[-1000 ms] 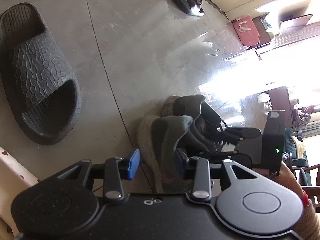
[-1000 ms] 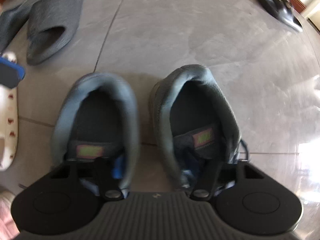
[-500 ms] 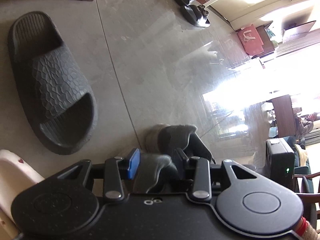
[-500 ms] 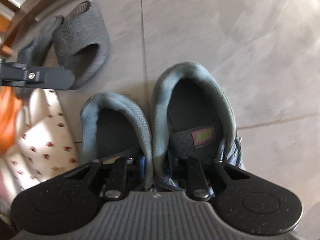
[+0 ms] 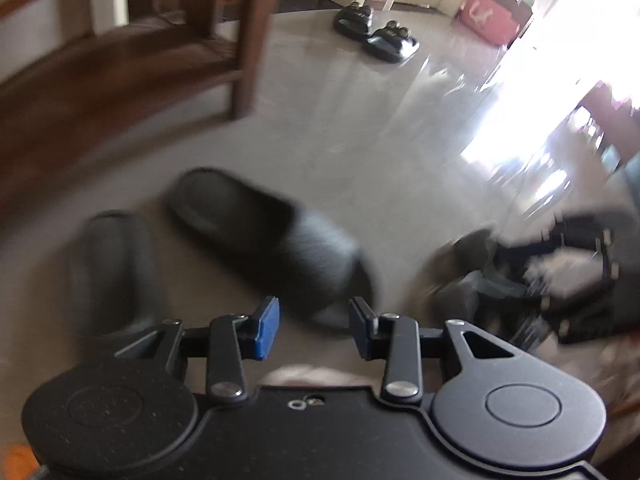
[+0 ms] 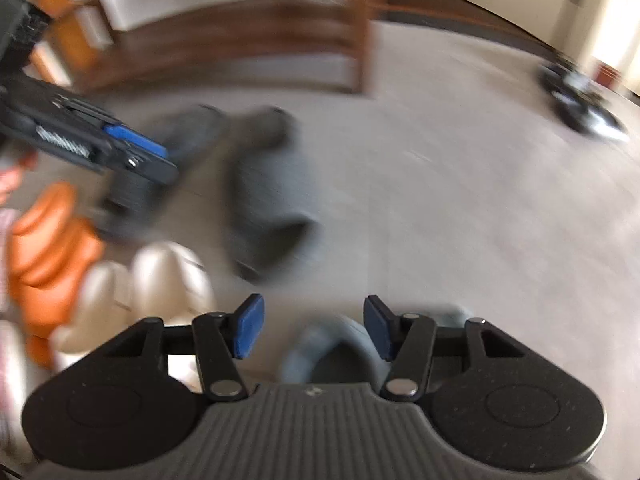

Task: Organize scattered shoes

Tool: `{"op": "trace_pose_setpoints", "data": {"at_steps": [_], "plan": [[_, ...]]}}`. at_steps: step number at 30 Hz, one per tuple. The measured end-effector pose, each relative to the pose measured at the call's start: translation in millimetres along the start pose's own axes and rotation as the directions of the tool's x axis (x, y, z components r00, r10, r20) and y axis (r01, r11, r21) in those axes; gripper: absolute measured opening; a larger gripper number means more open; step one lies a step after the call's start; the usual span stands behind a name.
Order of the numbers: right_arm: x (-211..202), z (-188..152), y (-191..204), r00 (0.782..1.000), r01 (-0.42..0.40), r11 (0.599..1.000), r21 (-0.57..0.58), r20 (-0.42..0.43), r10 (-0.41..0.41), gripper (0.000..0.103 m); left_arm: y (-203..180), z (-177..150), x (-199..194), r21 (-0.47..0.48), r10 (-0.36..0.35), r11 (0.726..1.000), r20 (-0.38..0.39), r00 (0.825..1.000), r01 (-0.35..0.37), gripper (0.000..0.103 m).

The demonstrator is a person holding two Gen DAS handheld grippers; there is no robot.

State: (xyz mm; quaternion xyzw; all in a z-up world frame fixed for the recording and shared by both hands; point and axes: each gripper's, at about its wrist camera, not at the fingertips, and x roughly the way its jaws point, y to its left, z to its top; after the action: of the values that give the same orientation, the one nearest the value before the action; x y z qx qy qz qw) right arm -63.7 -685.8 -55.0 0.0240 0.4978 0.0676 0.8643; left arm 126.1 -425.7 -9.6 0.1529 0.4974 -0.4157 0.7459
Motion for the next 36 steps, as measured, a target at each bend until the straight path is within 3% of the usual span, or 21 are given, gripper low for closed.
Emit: {"op": "trace_pose_setpoints", "data": {"at_steps": [3,5,12,17,23,28,30,36], "plan": [[28,16,27,1.0,-0.026,0.997,-0.066,0.007,0.026,0.059,41,-37,-20,-0.041,0.034,0.999,-0.009,0.999,-0.035,0.037],[51,26,36,0.999,-0.038,0.998,-0.057,-0.012,0.037,0.059,73,-68,-27,-0.131,0.055,0.99,0.004,0.998,-0.054,0.037],[114,33,31,0.998,-0.009,0.99,0.138,-0.061,0.018,0.059,123,-104,-12,-0.353,0.0,0.935,0.085,0.996,0.03,0.037],[140,37,38,0.995,0.064,0.985,0.16,-0.091,-0.05,0.059,125,-105,8,-0.323,0.023,0.946,0.095,0.995,0.009,0.037],[169,40,36,0.991,0.099,0.974,0.205,-0.111,-0.077,0.06,136,-116,18,-0.355,0.028,0.935,0.099,0.995,0.009,0.037],[179,51,58,0.996,0.027,0.984,0.174,-0.085,-0.013,0.059,134,-111,24,-0.339,-0.002,0.94,0.13,0.991,0.046,0.039],[182,54,67,0.996,0.007,0.989,0.149,-0.084,0.006,0.059,133,-108,28,-0.338,-0.026,0.938,0.157,0.987,0.079,0.049],[181,56,83,0.996,0.014,0.997,0.073,-0.091,-0.008,0.059,123,-93,39,-0.28,-0.081,0.949,0.229,0.97,0.146,0.052]]}}
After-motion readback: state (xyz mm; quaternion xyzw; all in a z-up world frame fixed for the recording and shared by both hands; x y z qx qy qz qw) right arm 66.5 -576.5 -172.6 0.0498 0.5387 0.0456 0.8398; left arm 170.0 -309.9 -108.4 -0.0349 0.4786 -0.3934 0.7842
